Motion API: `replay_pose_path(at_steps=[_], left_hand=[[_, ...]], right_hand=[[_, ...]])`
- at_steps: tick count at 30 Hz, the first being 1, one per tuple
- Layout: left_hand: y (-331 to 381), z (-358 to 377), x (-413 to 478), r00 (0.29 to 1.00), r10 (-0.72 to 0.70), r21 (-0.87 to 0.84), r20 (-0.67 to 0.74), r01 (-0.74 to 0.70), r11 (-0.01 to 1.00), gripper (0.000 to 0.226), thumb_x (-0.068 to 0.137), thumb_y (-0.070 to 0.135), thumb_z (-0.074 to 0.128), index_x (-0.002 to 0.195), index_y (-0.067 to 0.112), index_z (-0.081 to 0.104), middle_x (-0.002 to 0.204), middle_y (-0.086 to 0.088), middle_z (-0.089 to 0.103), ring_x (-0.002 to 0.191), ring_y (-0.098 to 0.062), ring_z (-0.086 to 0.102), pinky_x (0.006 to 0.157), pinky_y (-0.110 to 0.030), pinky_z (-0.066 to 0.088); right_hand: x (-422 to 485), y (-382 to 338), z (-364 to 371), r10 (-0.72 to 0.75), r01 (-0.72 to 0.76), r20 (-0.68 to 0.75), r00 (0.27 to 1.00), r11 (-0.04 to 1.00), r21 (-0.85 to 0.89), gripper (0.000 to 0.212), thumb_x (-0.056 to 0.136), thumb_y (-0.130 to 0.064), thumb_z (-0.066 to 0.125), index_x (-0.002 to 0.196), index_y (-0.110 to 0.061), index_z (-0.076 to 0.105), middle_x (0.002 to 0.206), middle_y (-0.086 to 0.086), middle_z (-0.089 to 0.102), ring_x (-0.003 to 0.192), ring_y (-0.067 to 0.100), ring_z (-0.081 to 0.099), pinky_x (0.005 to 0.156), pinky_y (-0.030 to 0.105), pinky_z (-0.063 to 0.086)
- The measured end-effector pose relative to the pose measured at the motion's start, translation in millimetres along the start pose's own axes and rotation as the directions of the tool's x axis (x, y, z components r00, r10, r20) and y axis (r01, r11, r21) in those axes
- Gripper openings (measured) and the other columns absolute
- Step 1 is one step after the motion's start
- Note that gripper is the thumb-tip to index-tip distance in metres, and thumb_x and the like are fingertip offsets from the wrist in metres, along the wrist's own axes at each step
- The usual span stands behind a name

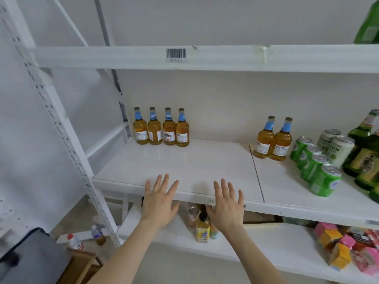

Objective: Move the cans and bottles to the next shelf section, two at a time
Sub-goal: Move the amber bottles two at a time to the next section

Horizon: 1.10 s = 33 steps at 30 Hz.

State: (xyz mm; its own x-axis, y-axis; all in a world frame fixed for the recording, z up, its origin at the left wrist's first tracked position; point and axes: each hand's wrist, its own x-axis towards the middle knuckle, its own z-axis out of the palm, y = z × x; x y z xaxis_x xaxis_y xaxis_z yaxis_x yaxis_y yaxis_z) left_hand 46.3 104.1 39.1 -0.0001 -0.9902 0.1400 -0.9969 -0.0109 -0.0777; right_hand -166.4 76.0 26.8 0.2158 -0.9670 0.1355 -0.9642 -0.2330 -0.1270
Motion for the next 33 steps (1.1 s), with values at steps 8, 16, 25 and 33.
replay_pose_path(at_steps=[8, 16, 25, 33], left_hand=[[-89, -2, 31, 1.0, 0.022, 0.064, 0.015, -0.023, 0.998, 0.073, 0.097, 0.057, 0.039, 0.157, 0.031, 0.007, 0.166, -0.008, 0.0, 0.153, -0.03, -0.002, 0.12, -0.054, 0.0], [-116, 12, 111, 0.999, 0.044, 0.073, -0.011, -0.043, 0.996, 0.073, 0.097, 0.057, 0.04, 0.157, 0.031, 0.008, 0.166, -0.008, 0.002, 0.153, -0.03, 0.0, 0.12, -0.053, 0.004], [-135, 37, 214, 0.996, 0.014, -0.012, -0.09, -0.015, 1.0, 0.074, 0.097, 0.053, 0.043, 0.157, 0.025, 0.011, 0.166, -0.01, 0.005, 0.153, -0.03, 0.003, 0.122, -0.048, 0.008], [-150, 77, 297, 0.987, -0.051, -0.317, -0.15, 0.001, 0.948, 0.088, 0.094, 0.052, 0.052, 0.158, 0.02, 0.001, 0.166, -0.007, 0.007, 0.152, -0.025, 0.009, 0.119, -0.035, 0.023]], right_hand=[[46, -78, 10, 0.029, -0.029, -0.032, 0.999, 1.0, 0.004, 0.078, 0.1, -0.056, 0.038, 0.159, -0.021, 0.002, 0.168, 0.007, -0.001, 0.154, 0.028, 0.0, 0.122, 0.052, 0.002], [122, -92, 20, 0.051, -0.051, -0.042, 0.998, 0.999, -0.006, 0.078, 0.099, -0.056, 0.039, 0.159, -0.021, 0.002, 0.168, 0.006, 0.0, 0.154, 0.027, 0.0, 0.122, 0.052, 0.002], [235, -93, 31, 0.039, -0.041, -0.102, 0.994, 0.999, -0.019, 0.079, 0.098, -0.057, 0.04, 0.158, -0.02, 0.006, 0.168, 0.005, 0.005, 0.154, 0.025, 0.003, 0.122, 0.05, 0.004], [322, -86, 57, 0.09, -0.084, -0.177, 0.98, 0.996, 0.041, 0.082, 0.095, -0.06, 0.044, 0.158, -0.02, 0.009, 0.167, 0.003, 0.012, 0.153, 0.022, 0.01, 0.121, 0.048, 0.01]])
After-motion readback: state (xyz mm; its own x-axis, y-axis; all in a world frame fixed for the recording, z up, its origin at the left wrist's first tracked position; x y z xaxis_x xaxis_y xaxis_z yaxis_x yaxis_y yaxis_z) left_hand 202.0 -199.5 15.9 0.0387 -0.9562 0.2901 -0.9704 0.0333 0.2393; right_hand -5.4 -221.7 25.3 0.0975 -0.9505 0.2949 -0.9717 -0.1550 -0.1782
